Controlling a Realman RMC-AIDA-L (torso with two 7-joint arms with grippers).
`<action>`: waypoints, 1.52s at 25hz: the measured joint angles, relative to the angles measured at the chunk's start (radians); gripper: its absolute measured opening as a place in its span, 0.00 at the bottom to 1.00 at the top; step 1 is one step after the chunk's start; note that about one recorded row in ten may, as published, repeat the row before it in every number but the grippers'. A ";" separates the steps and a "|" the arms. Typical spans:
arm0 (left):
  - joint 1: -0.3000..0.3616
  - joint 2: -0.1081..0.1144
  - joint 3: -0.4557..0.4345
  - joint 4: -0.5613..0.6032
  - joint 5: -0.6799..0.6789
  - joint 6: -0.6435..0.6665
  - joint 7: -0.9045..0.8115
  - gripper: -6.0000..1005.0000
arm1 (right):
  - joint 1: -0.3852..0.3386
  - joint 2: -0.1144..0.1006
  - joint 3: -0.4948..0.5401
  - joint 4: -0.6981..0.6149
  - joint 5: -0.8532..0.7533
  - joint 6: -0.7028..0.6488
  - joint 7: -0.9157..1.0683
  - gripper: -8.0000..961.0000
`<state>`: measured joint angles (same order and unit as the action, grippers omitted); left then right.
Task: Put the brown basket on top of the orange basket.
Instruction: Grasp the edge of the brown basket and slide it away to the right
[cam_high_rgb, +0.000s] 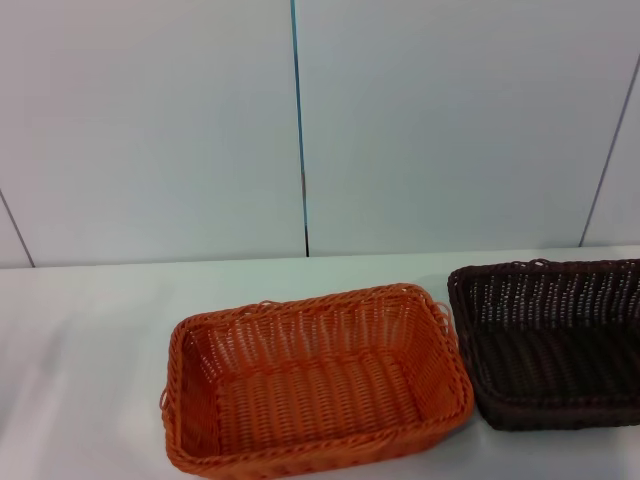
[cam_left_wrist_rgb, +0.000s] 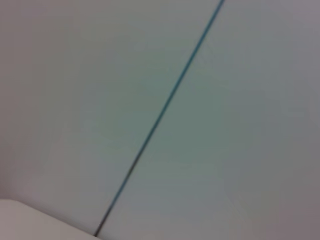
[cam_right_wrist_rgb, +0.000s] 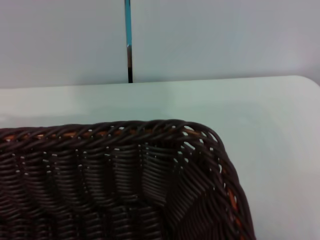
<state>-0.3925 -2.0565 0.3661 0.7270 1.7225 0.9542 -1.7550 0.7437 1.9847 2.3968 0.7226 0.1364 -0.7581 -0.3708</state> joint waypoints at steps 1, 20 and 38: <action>0.000 0.000 -0.004 0.000 0.000 0.000 0.000 0.88 | 0.000 0.000 -0.001 -0.004 0.000 0.006 0.002 0.90; 0.007 -0.001 -0.032 -0.002 0.000 0.000 0.002 0.88 | 0.001 0.003 -0.016 -0.008 -0.007 0.036 0.003 0.71; 0.009 -0.004 -0.035 -0.003 0.000 -0.002 0.000 0.88 | 0.003 0.003 -0.059 -0.071 -0.009 0.083 0.000 0.36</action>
<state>-0.3838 -2.0600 0.3314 0.7239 1.7227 0.9524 -1.7549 0.7468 1.9877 2.3375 0.6516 0.1269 -0.6750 -0.3712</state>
